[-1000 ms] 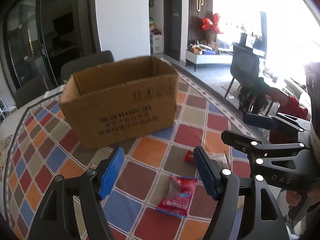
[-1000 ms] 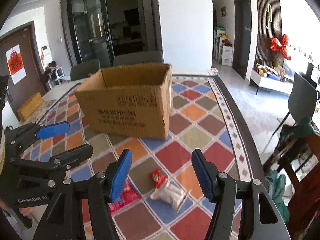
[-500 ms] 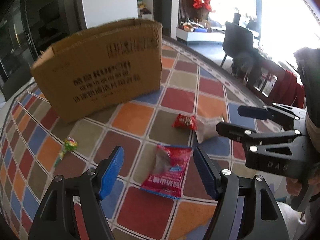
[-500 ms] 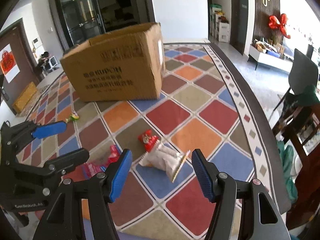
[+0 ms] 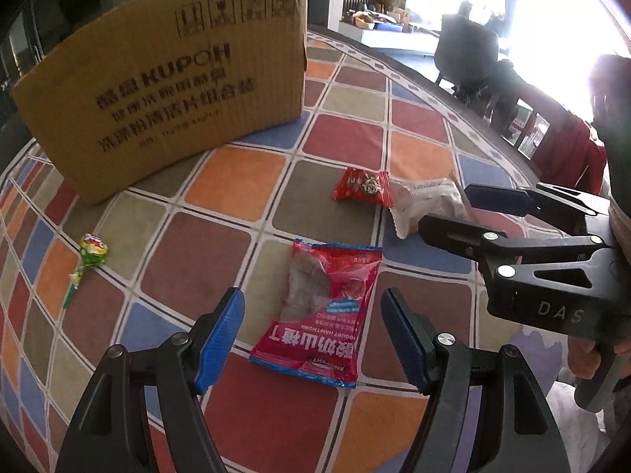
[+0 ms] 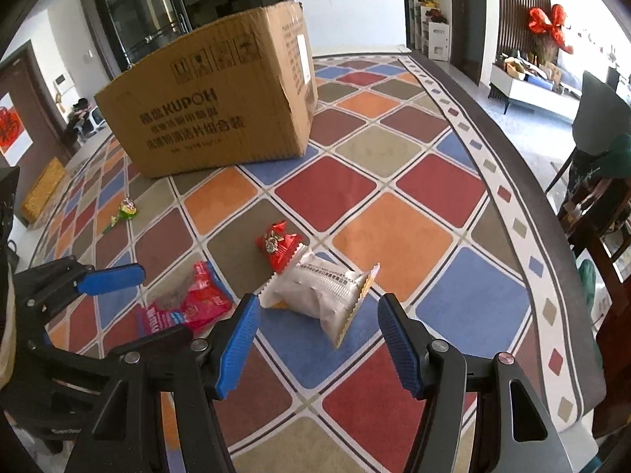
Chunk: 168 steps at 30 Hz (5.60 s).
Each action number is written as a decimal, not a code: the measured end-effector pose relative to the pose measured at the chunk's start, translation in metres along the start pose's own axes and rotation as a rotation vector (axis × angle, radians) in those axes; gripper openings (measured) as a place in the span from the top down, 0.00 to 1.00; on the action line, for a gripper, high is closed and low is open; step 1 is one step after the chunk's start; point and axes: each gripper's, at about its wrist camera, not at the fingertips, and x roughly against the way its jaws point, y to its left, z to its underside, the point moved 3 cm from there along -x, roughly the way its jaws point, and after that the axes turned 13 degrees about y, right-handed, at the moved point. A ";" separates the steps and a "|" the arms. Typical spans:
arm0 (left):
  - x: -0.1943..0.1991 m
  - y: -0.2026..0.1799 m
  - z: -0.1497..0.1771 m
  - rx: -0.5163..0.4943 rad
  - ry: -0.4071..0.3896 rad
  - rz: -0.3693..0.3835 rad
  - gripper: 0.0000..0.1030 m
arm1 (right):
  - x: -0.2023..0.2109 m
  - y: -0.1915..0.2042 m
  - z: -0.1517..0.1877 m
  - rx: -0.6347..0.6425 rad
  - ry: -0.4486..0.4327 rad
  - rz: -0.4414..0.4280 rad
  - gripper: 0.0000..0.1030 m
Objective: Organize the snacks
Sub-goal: 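Grasp the pink-red milk candy bag with the left tool while the right tool grasps the white foil packet, then carry the milk candy bag and white foil packet over the box and release both, then move both tools back from the box toward the last snacks, then grasp the small red candy with the right tool while the left tool grasps the green lollipop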
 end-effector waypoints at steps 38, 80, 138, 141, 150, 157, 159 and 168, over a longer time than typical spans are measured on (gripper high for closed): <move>0.026 0.011 -0.018 0.145 -0.117 0.048 0.61 | 0.002 0.007 -0.009 -0.015 -0.027 0.003 0.51; 0.172 0.105 -0.094 0.200 -0.463 -0.132 0.61 | 0.100 0.076 -0.145 0.166 -0.337 -0.059 0.51; 0.127 0.131 -0.026 0.101 -0.348 -0.193 0.44 | 0.062 0.105 -0.113 0.079 -0.236 0.086 0.36; 0.124 0.127 -0.011 0.101 -0.364 -0.227 0.43 | 0.060 0.101 -0.092 0.040 -0.251 0.105 0.36; 0.109 0.117 0.024 0.117 -0.379 -0.282 0.41 | 0.041 0.087 -0.047 -0.065 -0.261 0.158 0.32; 0.090 0.117 0.040 0.153 -0.385 -0.338 0.38 | 0.020 0.068 -0.013 -0.190 -0.238 0.190 0.27; 0.080 0.122 0.038 0.158 -0.357 -0.329 0.38 | 0.012 0.066 -0.011 -0.195 -0.213 0.184 0.27; 0.039 0.135 0.016 0.141 -0.261 -0.293 0.38 | -0.020 0.053 -0.020 -0.236 -0.127 0.215 0.27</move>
